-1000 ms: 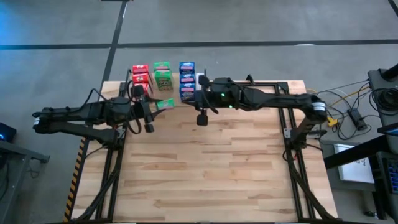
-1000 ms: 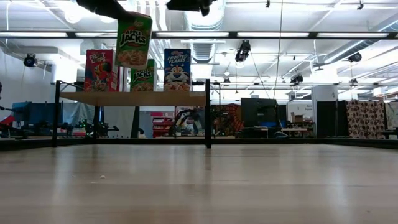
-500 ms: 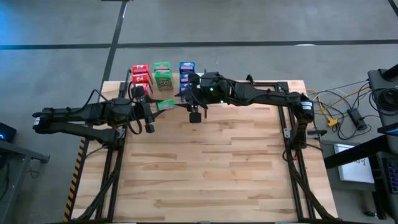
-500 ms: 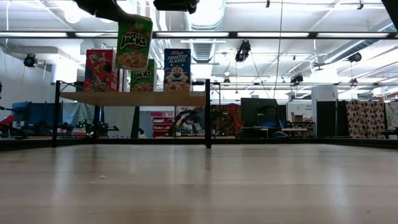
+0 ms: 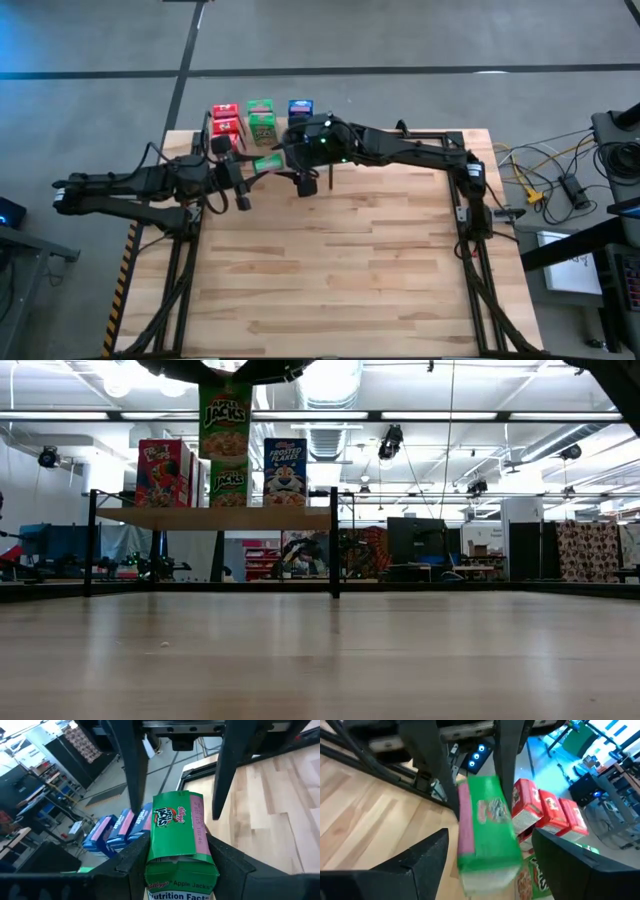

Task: Stack cereal on shelf
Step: Put the green cereal box on the shelf aligned with the other green cereal boxes

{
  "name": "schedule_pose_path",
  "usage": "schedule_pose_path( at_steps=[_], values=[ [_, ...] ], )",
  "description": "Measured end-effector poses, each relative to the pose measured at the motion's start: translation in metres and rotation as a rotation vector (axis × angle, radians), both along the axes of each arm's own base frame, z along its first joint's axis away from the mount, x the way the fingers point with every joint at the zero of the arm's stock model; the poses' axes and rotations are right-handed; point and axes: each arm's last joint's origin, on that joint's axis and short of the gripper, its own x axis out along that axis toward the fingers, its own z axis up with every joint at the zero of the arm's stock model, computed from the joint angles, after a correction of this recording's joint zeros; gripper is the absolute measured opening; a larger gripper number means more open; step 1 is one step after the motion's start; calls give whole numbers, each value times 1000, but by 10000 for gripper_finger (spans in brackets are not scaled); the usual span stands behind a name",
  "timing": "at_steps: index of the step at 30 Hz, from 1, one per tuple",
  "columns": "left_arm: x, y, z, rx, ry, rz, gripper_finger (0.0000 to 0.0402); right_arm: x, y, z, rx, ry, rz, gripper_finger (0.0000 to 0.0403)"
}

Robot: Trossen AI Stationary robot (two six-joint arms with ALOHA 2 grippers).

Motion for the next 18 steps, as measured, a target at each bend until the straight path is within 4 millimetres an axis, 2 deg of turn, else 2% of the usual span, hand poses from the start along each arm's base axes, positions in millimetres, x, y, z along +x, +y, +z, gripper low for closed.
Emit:
schedule_pose_path(
  at_steps=[8,18],
  values=[
    [2,0,-1,0,2,11,153,11,-2,-5,-20,26,9,258],
    [3,1,-1,22,15,12,153,10,-7,-5,-12,39,-4,185]
  ],
)
